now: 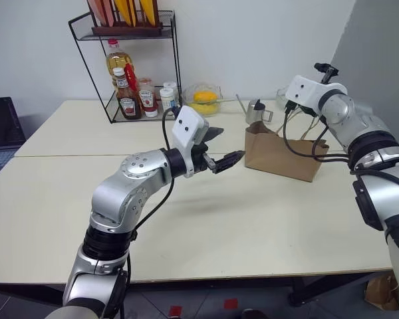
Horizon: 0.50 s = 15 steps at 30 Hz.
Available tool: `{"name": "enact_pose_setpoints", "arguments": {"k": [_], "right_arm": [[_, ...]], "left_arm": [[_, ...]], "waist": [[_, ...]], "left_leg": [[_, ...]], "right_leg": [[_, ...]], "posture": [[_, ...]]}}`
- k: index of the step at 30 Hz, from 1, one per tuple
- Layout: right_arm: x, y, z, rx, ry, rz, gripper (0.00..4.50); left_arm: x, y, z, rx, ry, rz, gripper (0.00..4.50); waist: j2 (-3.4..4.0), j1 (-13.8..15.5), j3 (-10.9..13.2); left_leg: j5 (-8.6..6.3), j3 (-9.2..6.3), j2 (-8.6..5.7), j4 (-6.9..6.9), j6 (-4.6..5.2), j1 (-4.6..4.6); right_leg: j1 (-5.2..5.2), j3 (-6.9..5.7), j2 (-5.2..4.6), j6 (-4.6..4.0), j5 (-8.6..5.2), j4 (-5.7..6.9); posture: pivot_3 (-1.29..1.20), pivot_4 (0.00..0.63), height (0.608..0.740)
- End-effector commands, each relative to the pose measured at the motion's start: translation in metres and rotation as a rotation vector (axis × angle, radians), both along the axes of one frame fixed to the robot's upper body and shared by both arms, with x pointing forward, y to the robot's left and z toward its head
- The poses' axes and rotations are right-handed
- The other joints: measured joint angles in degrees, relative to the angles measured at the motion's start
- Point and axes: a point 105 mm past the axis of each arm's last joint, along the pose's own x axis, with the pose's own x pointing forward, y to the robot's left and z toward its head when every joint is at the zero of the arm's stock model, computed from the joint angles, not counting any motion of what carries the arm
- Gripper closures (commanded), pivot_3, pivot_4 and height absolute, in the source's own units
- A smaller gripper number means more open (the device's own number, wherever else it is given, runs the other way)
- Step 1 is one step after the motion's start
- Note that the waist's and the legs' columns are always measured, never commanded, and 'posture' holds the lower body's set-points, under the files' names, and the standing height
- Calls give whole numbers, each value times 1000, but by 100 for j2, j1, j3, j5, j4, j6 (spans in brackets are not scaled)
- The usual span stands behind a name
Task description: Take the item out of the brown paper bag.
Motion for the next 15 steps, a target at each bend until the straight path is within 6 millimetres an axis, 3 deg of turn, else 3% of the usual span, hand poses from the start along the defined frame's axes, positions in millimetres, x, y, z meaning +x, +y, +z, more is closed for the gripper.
{"name": "enact_pose_setpoints", "arguments": {"k": [1,7,15], "right_arm": [[-6,7,26,21,-55,51,0],[0,0,-14,-36,154,17,0],[3,5,-27,-105,232,-2,0]], "left_arm": [[-6,4,11,-7,-55,2,48],[-5,0,15,-5,-61,-14,48],[-6,-1,16,-7,-64,-19,48]], "waist": [[0,0,0],[0,0,0],[0,-9,0]], "left_leg": [[0,0,0,0,0,0],[0,0,0,0,0,1],[1,0,1,0,-1,2]], "right_leg": [[0,0,0,0,0,0],[0,-1,0,0,0,1],[0,-1,0,0,0,4]], "posture": [[0,150,740],[0,150,740],[0,150,740]]}}
